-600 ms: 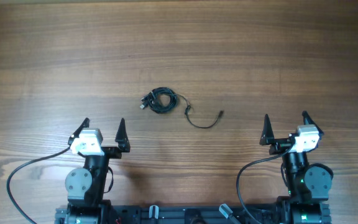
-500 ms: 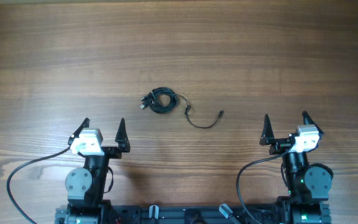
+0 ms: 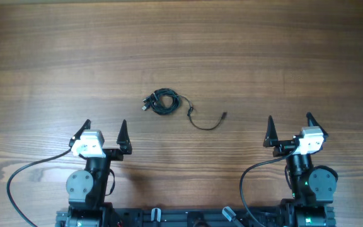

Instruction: Untangle cables

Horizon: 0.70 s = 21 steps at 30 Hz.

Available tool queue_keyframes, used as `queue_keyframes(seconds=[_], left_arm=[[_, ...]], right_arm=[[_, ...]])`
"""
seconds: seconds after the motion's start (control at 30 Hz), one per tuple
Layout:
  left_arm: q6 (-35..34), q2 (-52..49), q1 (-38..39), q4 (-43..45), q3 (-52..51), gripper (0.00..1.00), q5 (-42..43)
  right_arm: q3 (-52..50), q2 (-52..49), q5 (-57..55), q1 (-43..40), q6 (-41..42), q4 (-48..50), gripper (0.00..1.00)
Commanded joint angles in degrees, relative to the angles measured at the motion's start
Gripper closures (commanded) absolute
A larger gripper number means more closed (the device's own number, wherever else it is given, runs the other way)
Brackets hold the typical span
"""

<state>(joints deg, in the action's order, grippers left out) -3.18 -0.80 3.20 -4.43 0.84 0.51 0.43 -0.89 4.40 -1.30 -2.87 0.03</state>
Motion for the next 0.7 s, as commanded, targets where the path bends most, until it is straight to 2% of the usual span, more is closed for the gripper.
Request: queue_keyframes(seconds=[0.0, 0.4, 0.47, 0.6, 0.67], left_arm=[[1.0, 0.4, -0.5, 0.2, -0.5, 0.0, 0.7], [1.1, 0.4, -0.5, 0.2, -0.5, 0.0, 0.3], [1.4, 0.4, -0.5, 4.2, -0.5, 0.0, 0.1], [1.5, 0.4, -0.5, 5.5, -0.5, 0.0, -0.8], [1.4, 0.4, -0.5, 12.2, -0.5, 0.0, -0.1]], right_arm=[[-0.1, 0.7, -1.0, -0.2, -0.1, 0.1, 0.0], [-0.1, 0.7, -1.0, -0.2, -0.1, 0.1, 0.0], [-0.1, 0.7, -1.0, -0.2, -0.1, 0.1, 0.0], [-0.1, 0.7, -1.0, -0.2, -0.1, 0.1, 0.0], [-0.1, 0.7, -1.0, -0.2, -0.1, 0.1, 0.0]])
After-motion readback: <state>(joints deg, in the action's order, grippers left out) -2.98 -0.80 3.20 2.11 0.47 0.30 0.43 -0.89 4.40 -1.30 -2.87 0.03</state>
